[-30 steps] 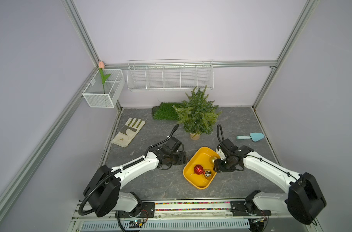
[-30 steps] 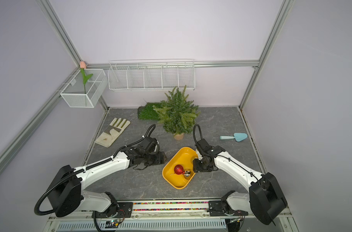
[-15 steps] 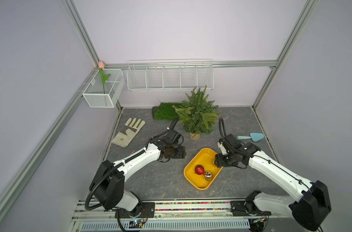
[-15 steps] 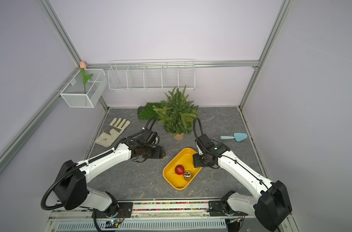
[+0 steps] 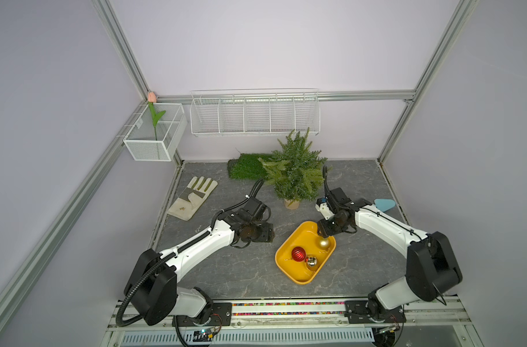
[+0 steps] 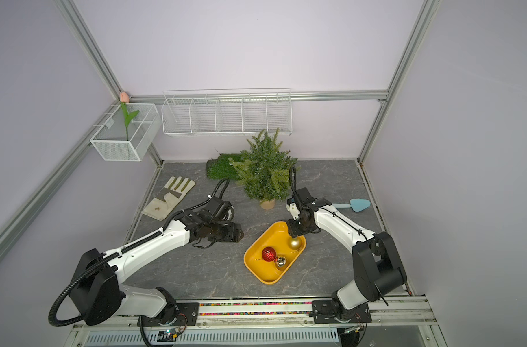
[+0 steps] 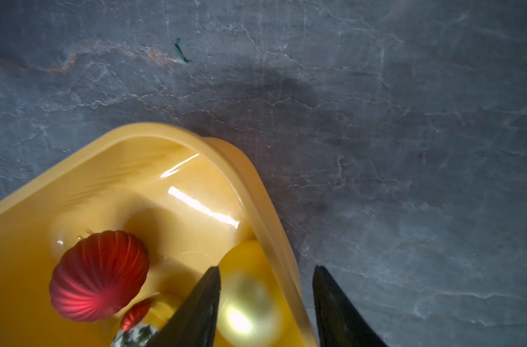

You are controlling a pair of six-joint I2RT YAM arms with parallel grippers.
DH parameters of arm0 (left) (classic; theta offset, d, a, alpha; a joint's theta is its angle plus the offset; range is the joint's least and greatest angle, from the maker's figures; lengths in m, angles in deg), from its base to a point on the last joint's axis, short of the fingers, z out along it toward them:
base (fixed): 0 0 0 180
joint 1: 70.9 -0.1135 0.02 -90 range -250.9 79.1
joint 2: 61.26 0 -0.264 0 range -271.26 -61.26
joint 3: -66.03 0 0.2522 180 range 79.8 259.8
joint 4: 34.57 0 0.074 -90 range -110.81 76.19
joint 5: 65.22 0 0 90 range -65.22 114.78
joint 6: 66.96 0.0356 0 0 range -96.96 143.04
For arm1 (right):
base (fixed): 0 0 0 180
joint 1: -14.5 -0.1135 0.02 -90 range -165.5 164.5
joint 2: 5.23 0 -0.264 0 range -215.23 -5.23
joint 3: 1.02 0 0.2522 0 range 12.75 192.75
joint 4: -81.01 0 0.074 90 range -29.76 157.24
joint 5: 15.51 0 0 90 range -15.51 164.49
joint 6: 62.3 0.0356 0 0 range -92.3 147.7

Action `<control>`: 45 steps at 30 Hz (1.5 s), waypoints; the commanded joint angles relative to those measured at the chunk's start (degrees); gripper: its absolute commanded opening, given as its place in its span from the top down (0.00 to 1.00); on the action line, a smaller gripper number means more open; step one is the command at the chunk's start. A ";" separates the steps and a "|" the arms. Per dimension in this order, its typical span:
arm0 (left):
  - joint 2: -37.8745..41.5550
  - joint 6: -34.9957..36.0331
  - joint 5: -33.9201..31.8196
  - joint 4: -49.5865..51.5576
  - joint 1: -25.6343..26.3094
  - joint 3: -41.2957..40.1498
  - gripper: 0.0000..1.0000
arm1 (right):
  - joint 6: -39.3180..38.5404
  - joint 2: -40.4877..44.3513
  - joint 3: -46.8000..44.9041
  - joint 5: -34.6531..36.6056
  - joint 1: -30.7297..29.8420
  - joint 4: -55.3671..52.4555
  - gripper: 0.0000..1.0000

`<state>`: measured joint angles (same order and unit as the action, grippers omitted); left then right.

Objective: Decorate the small christmas tree with ornaments
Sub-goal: Adjust the container at the center of the board.

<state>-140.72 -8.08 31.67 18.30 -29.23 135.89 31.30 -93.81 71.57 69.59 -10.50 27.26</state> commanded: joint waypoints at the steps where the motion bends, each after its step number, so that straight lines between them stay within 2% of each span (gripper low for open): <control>1: 1.59 -0.17 -1.68 1.92 0.08 -0.36 0.24 | -0.34 -1.17 -0.70 -1.61 0.64 3.28 0.56; 3: 1.85 -0.09 -1.91 2.35 0.03 -0.37 0.24 | 0.65 -1.10 -1.36 -1.75 0.70 3.41 0.64; 7: 2.81 -0.17 -2.71 3.05 0.08 -0.42 0.24 | 3.55 1.58 -3.26 -1.22 0.68 3.27 0.71; 14: 4.49 -0.48 -5.71 4.54 -0.01 0.28 0.24 | 14.08 7.65 -6.92 1.11 -0.46 2.12 0.86; 19: 4.73 -0.01 -6.70 5.71 -0.18 1.28 0.25 | 20.53 11.69 -8.11 4.37 -2.88 0.24 0.88; 29: 4.94 0.61 -6.57 6.21 -1.04 1.60 0.24 | 27.55 15.10 -15.87 4.18 -7.95 0.87 0.87; 31: 4.95 0.79 -6.63 6.21 -1.23 1.65 0.24 | 27.60 15.10 -15.62 5.27 -8.02 -0.12 0.83; 34: 4.94 1.05 -6.77 6.65 -1.59 2.01 0.23 | 27.22 16.50 -13.16 10.23 -8.38 -4.17 0.68; 37: 5.75 1.37 -7.42 7.25 -1.92 2.18 0.23 | 25.07 19.37 -9.37 11.63 -9.70 -8.14 0.52; 40: 6.92 1.81 -8.07 7.35 -2.76 1.99 0.22 | 24.48 20.48 -5.15 11.62 -13.16 -12.15 0.39; 45: 8.89 2.19 -8.49 6.99 -4.38 1.10 0.22 | 30.70 17.29 -1.55 12.67 -21.14 -16.35 0.27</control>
<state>-133.27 -6.66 24.57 24.07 -32.84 136.09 58.05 -74.44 69.30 81.11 -28.44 16.72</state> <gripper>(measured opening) 0.783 0.719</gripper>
